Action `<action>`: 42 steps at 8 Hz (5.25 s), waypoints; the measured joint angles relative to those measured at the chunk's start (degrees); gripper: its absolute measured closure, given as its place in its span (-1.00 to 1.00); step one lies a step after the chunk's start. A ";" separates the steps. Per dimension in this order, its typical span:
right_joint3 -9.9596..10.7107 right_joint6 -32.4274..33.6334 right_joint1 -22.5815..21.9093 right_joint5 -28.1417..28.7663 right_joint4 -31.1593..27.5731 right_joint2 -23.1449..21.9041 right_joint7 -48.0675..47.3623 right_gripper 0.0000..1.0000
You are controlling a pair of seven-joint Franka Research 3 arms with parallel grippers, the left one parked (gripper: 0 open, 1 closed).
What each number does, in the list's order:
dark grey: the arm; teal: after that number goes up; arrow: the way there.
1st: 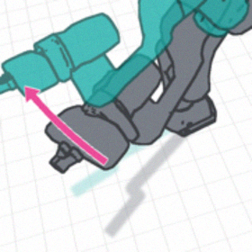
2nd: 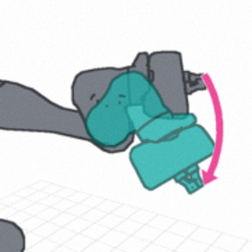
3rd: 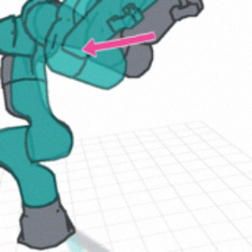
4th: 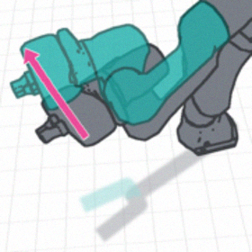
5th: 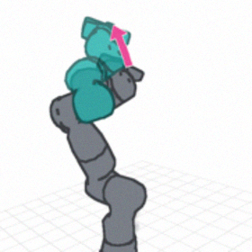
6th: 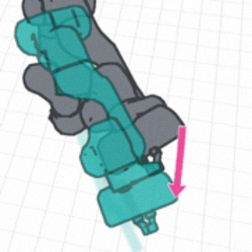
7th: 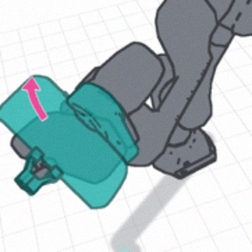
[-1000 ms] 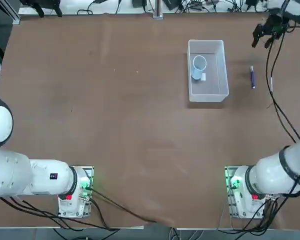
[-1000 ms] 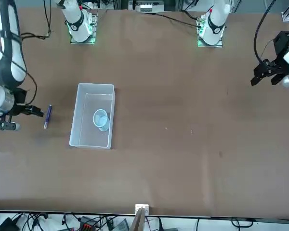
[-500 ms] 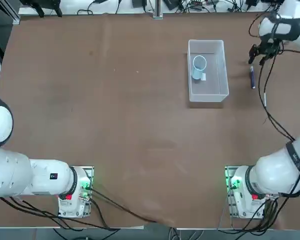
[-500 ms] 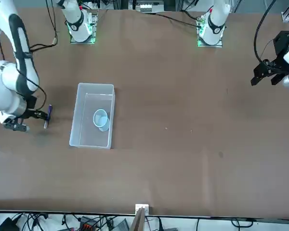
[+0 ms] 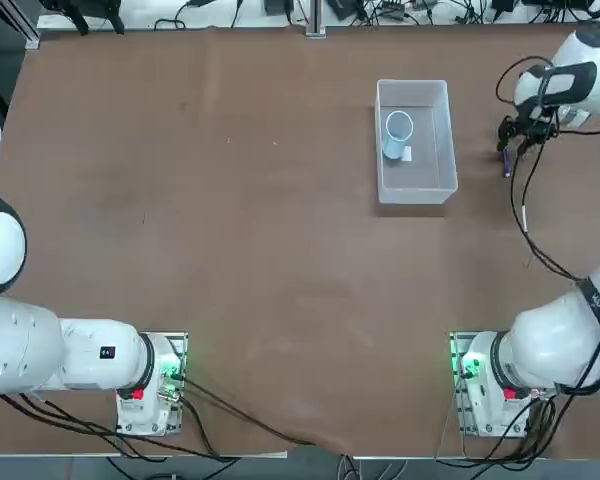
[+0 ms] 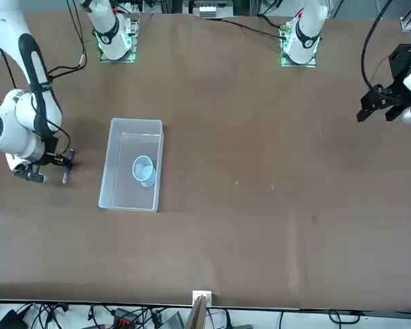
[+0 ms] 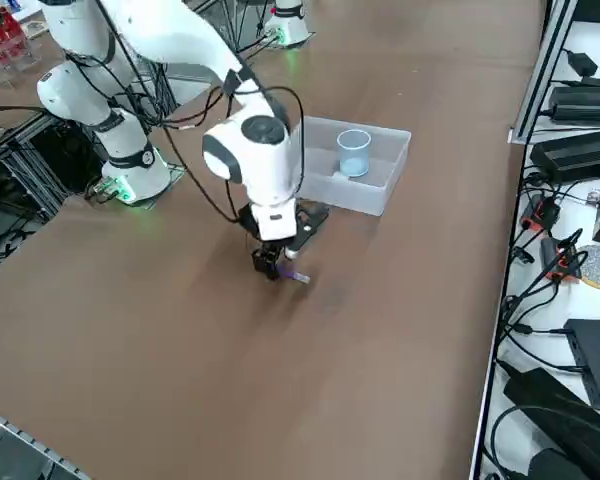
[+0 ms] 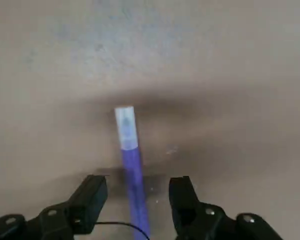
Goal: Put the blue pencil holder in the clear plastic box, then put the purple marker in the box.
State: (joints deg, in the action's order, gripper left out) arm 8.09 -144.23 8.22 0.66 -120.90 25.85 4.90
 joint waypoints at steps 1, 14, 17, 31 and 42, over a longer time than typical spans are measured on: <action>0.00 -1.00 0.32 0.00 -0.42 0.85 0.00 -0.52; -0.28 -0.57 0.80 -0.42 -0.16 -0.47 0.80 0.69; -1.86 11.38 -0.56 -0.40 4.42 -7.05 0.96 0.69; -3.06 26.76 -29.55 0.12 13.52 -3.40 -27.60 0.96; -1.47 33.87 -29.03 -0.12 20.13 -6.27 -27.22 -0.27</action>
State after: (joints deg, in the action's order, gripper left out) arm 6.62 -110.35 -20.81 0.54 -100.77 19.58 -22.32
